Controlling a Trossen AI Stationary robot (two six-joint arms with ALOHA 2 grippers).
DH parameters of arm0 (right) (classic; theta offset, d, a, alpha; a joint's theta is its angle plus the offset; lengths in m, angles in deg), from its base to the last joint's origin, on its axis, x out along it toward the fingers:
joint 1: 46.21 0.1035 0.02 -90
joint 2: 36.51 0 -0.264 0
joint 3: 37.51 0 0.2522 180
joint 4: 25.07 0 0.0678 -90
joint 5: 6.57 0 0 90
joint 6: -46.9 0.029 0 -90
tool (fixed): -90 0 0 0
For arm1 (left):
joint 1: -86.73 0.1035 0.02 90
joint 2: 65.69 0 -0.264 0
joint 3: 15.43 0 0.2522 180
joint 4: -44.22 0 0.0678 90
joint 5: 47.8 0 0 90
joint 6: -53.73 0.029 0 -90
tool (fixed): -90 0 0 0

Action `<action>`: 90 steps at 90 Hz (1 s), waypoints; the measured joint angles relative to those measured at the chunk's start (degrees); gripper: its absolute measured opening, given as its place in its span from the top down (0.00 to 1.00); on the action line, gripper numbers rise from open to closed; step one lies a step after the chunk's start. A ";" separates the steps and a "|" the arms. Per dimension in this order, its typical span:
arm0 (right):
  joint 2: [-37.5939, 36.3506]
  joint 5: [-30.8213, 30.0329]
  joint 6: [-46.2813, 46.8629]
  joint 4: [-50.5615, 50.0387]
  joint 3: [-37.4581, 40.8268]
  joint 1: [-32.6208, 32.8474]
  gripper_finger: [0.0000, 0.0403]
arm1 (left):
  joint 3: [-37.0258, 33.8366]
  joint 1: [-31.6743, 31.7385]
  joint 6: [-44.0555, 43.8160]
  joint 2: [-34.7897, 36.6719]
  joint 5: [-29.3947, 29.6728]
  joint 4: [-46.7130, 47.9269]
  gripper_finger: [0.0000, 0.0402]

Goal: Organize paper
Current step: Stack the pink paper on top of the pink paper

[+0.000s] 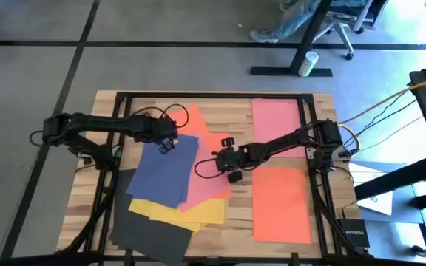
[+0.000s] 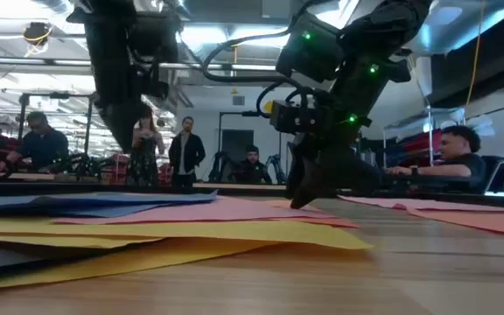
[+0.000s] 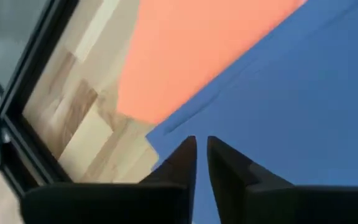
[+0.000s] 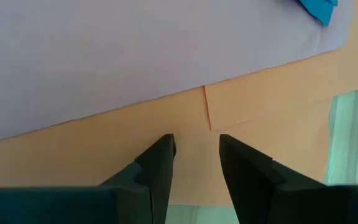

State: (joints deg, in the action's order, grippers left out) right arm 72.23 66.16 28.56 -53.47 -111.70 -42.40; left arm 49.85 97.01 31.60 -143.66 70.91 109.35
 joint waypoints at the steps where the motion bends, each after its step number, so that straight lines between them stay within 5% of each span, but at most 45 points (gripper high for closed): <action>1: 0.00 0.06 0.00 -0.15 -0.11 0.06 0.70 | 0.21 -0.26 0.00 0.01 0.01 -0.05 0.98; 40: 0.00 1.98 0.36 -12.88 -4.08 8.14 0.70 | 0.40 -11.31 -5.62 -0.12 0.02 -9.31 1.00; 90: 0.00 3.70 7.59 -14.64 -4.13 14.72 0.70 | -16.30 -18.82 -17.95 -0.18 -0.02 -29.64 1.00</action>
State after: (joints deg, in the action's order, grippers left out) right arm 72.23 69.86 36.15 -68.12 -115.83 -27.69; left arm 33.55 78.19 13.64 -143.84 70.89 79.71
